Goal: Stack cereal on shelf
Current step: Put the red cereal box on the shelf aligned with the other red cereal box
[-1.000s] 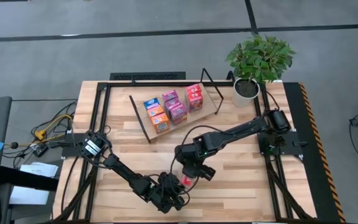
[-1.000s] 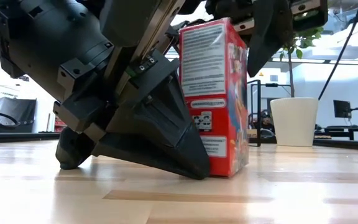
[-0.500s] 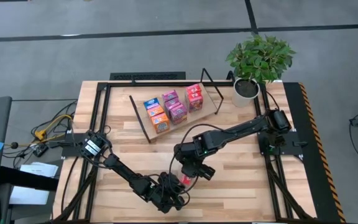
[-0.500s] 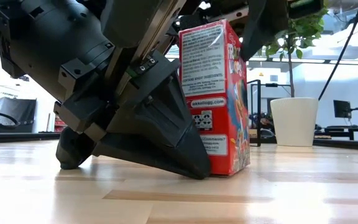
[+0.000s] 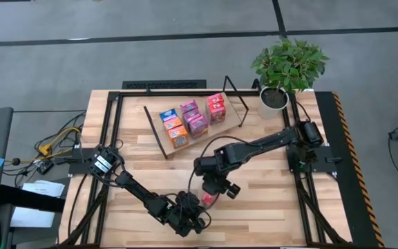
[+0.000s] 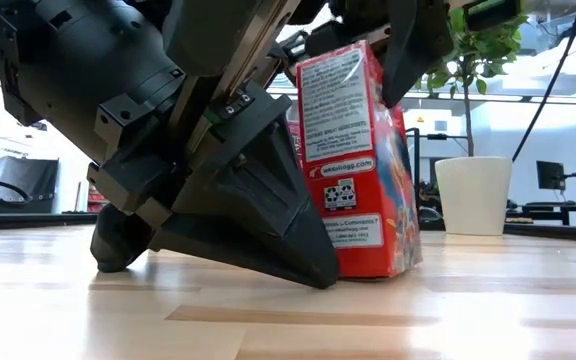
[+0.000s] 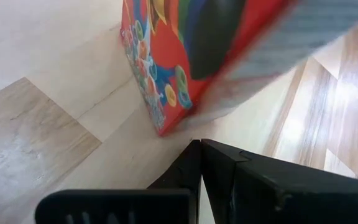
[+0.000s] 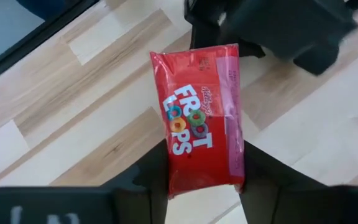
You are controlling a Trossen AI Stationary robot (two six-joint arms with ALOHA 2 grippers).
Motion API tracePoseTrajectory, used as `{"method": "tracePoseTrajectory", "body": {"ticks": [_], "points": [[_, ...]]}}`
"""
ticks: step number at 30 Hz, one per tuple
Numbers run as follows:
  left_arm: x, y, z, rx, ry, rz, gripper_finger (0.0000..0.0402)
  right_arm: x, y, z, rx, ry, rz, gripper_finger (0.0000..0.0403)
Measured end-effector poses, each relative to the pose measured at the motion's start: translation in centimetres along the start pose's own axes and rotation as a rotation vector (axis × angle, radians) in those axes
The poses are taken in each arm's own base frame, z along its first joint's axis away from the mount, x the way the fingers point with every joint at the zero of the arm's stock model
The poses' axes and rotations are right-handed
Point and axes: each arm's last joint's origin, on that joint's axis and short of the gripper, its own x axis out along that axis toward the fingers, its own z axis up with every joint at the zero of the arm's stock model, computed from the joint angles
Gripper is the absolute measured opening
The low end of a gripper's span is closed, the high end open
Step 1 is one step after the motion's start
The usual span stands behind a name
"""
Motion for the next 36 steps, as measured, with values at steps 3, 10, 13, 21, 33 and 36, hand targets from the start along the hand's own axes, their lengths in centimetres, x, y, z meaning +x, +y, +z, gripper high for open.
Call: {"method": "tracePoseTrajectory", "body": {"ticks": [3,10,13,21,33,36], "points": [[0.0,0.0,0.0,0.0,0.003,-0.001,0.0,-1.1,-0.5,-1.0,0.052,0.026,0.012,0.0182],[0.0,-0.1,0.0,0.003,0.004,-0.001,0.0,-7.3,-2.6,-4.1,0.2,-0.006,-0.07,0.0197],[0.0,-0.1,0.0,0.004,0.003,-0.003,0.0,-10.9,-3.6,-6.3,0.274,-0.029,-0.145,0.0189],[0.0,-0.1,0.0,0.003,-0.004,-0.002,0.0,-19.8,-5.0,-12.9,0.411,-0.062,-0.406,0.0185],[0.0,0.0,0.1,0.002,-0.007,0.005,0.0,-21.0,-7.4,-18.3,0.48,0.019,-0.447,0.0185],[0.0,0.0,0.1,0.001,-0.009,0.007,0.0,-19.8,-8.1,-18.8,0.485,0.046,-0.407,0.0182]]}}
